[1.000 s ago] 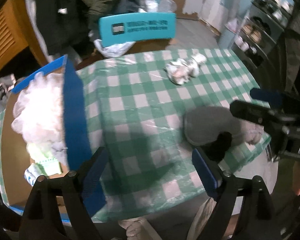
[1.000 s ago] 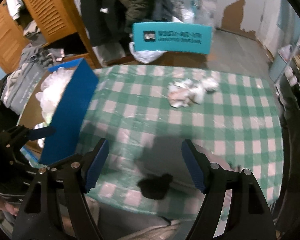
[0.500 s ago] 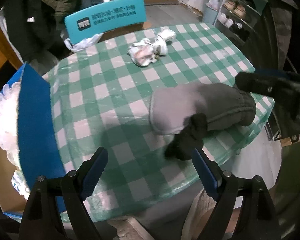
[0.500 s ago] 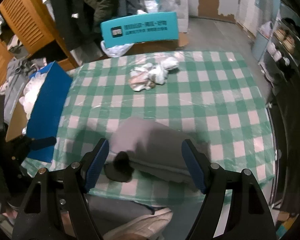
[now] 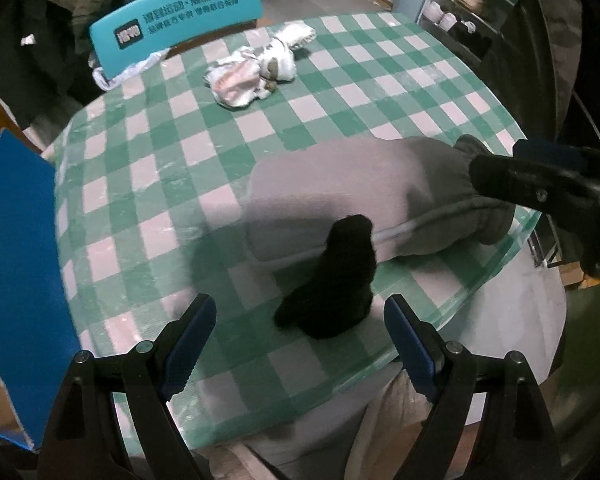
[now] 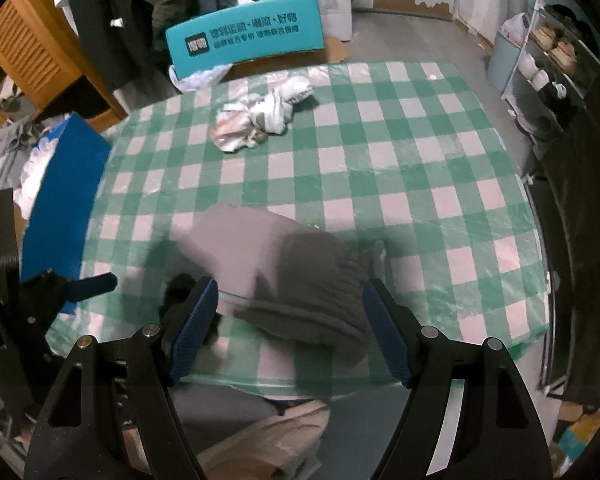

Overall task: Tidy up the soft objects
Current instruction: 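Close the right tool on the grey fleece mitt, then lift the grey fleece mitt up off the table with the right tool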

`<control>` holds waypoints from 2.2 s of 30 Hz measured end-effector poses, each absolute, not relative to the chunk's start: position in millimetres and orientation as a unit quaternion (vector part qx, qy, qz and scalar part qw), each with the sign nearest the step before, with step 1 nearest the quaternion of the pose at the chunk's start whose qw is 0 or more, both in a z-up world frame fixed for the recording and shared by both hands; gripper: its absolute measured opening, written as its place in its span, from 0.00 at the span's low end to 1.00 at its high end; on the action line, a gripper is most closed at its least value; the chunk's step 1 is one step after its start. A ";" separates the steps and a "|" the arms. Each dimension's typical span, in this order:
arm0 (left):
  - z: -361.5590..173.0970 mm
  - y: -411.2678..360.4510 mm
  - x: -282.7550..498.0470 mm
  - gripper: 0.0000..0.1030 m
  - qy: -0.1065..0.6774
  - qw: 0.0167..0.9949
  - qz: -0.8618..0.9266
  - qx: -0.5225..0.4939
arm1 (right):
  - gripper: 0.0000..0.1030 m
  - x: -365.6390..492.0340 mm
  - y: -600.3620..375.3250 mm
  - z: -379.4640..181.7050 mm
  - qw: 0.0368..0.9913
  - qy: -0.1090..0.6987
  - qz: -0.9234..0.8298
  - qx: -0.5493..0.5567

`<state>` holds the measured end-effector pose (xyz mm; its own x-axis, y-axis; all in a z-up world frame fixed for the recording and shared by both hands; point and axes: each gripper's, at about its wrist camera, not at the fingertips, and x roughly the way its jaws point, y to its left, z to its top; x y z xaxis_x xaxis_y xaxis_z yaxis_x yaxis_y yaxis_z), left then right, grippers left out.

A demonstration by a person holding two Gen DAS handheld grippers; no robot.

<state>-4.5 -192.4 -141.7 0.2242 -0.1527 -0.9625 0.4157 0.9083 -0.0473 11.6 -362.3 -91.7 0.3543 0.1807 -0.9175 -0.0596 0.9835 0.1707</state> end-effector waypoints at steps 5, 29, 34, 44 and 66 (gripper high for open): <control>-159.3 -205.0 3.5 0.85 0.617 0.759 -0.179 0.103 | 0.73 9.7 -372.1 -96.2 0.819 0.565 0.070 0.063; -192.4 -197.1 55.8 0.49 0.606 0.773 -0.144 0.119 | 0.73 12.0 -371.9 -108.9 0.815 0.571 0.084 0.046; -190.8 -192.9 56.8 0.40 0.607 0.772 -0.145 0.119 | 0.73 18.8 -360.7 -113.5 0.812 0.573 0.105 0.027; -190.2 -152.1 67.0 0.40 0.620 0.770 -0.122 0.096 | 0.76 25.4 -310.8 -128.3 0.801 0.567 0.155 -0.112; -190.6 -117.5 75.9 0.40 0.634 0.761 -0.121 0.060 | 0.23 54.9 -300.9 -170.1 0.773 0.595 0.142 -0.166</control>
